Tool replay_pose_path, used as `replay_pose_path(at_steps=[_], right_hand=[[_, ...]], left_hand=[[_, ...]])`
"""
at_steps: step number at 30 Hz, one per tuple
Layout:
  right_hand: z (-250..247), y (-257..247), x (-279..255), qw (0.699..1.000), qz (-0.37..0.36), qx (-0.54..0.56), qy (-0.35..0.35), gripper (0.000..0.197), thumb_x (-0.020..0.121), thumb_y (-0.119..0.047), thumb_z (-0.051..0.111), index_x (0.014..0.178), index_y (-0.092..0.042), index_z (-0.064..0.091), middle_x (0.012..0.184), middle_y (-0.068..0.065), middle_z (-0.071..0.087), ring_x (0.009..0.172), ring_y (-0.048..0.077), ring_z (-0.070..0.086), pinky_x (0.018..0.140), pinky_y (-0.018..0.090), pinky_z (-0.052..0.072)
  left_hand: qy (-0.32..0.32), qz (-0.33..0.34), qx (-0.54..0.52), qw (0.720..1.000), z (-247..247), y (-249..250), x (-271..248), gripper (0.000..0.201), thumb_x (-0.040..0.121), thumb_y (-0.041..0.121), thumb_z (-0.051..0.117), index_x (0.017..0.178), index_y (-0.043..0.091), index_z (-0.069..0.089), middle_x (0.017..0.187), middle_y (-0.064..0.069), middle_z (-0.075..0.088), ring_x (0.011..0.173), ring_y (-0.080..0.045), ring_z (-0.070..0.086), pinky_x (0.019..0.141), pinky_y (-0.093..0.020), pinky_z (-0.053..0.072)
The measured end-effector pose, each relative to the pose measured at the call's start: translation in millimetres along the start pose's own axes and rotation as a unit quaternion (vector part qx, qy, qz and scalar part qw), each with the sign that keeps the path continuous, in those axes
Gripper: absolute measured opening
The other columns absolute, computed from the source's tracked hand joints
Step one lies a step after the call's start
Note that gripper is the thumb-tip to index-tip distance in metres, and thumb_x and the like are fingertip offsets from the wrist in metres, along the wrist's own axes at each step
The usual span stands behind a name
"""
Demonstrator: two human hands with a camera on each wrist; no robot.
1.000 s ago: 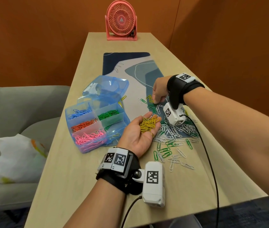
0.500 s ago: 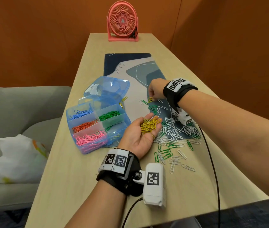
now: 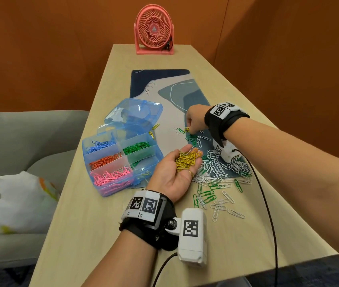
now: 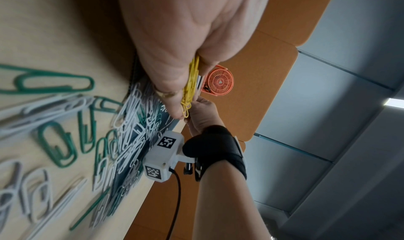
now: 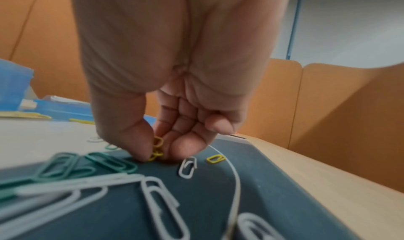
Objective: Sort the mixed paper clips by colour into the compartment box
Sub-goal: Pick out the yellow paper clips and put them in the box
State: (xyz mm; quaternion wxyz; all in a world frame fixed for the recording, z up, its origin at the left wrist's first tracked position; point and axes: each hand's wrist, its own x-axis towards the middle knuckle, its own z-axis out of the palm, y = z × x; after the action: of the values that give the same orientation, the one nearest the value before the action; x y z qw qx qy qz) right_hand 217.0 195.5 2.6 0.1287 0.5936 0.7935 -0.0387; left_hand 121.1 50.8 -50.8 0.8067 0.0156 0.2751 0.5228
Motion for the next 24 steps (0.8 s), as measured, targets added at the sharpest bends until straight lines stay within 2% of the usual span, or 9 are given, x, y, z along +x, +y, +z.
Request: replay_pose_path(at_steps=[9,11,13,14,16,18,21,22,24], right_hand=[[3,8,-5,0.998,0.018,0.065,0.006,0.02,0.078,-0.016,0.071,0.093,-0.002,0.071,0.085,0.009,0.067,0.077,0.023,0.06,0.075,0.034,0.053],[-1,9,-14,0.998,0.015,0.064,0.003,0.014,0.076,-0.015,0.072,0.086,-0.004,0.072,0.083,0.009,0.07,0.073,0.021,0.059,0.07,0.031,0.052],[-8,10,-26,0.995,-0.002,0.1,0.01,0.003,0.073,-0.01,0.07,0.071,-0.01,0.069,0.072,0.005,0.068,0.063,0.017,0.057,0.063,0.027,0.048],[-12,9,-34,0.991,-0.02,0.134,0.013,0.01,0.073,-0.008,0.07,0.066,-0.013,0.066,0.067,0.003,0.067,0.059,0.013,0.056,0.06,0.025,0.046],[-21,5,-54,0.978,-0.061,0.201,0.0,0.01,0.077,-0.011,0.072,0.071,-0.016,0.066,0.066,0.0,0.068,0.056,0.007,0.059,0.054,0.02,0.045],[-26,-3,-74,0.969,-0.096,0.224,-0.025,0.007,0.078,-0.014,0.075,0.082,-0.014,0.069,0.07,-0.001,0.07,0.056,0.004,0.06,0.051,0.016,0.044],[-27,-12,-91,0.966,-0.123,0.218,-0.066,0.013,0.074,-0.019,0.08,0.083,-0.019,0.071,0.064,-0.01,0.068,0.052,-0.003,0.058,0.048,0.011,0.043],[-27,-12,-92,0.965,-0.124,0.222,-0.07,0.013,0.074,-0.02,0.08,0.083,-0.02,0.071,0.063,-0.011,0.067,0.05,-0.004,0.057,0.048,0.01,0.042],[-31,-8,-90,0.967,-0.109,0.224,-0.055,0.01,0.076,-0.019,0.079,0.082,-0.02,0.071,0.062,-0.011,0.066,0.049,-0.004,0.057,0.048,0.01,0.042]], left_hand=[[-0.001,0.002,0.0,1.0,-1,0,1,0.038,0.103,0.02,0.029,0.095,-0.002,0.058,0.096,-0.021,0.06,0.085,-0.032,0.06,0.06,-0.034,0.057],[-0.001,0.002,0.001,1.0,-1,0,1,0.038,0.103,0.02,0.029,0.095,-0.002,0.058,0.096,-0.021,0.06,0.086,-0.032,0.06,0.06,-0.035,0.057],[-0.001,0.002,0.004,1.0,-1,0,0,0.038,0.102,0.019,0.029,0.094,-0.003,0.059,0.096,-0.021,0.061,0.085,-0.032,0.061,0.06,-0.036,0.057],[0.0,0.002,0.004,1.0,-1,0,0,0.038,0.102,0.019,0.029,0.094,-0.003,0.059,0.095,-0.021,0.061,0.085,-0.032,0.061,0.06,-0.036,0.057],[-0.001,0.0,0.004,1.0,0,0,-2,0.038,0.102,0.02,0.03,0.094,-0.004,0.058,0.096,-0.021,0.061,0.085,-0.033,0.06,0.061,-0.037,0.057],[-0.003,0.0,0.002,1.0,0,1,-5,0.038,0.102,0.021,0.029,0.098,-0.005,0.057,0.102,-0.022,0.06,0.088,-0.035,0.06,0.069,-0.038,0.056],[-0.01,0.001,-0.018,1.0,0,2,-6,0.037,0.102,0.02,0.029,0.101,-0.009,0.053,0.105,-0.026,0.058,0.094,-0.038,0.057,0.094,-0.046,0.044],[-0.013,0.0,-0.024,1.0,1,2,-6,0.038,0.102,0.019,0.028,0.101,-0.01,0.053,0.103,-0.027,0.058,0.095,-0.039,0.056,0.097,-0.047,0.042],[-0.017,-0.005,-0.028,0.999,1,1,-7,0.041,0.102,0.021,0.028,0.1,-0.01,0.054,0.101,-0.027,0.058,0.093,-0.038,0.057,0.091,-0.046,0.047]])
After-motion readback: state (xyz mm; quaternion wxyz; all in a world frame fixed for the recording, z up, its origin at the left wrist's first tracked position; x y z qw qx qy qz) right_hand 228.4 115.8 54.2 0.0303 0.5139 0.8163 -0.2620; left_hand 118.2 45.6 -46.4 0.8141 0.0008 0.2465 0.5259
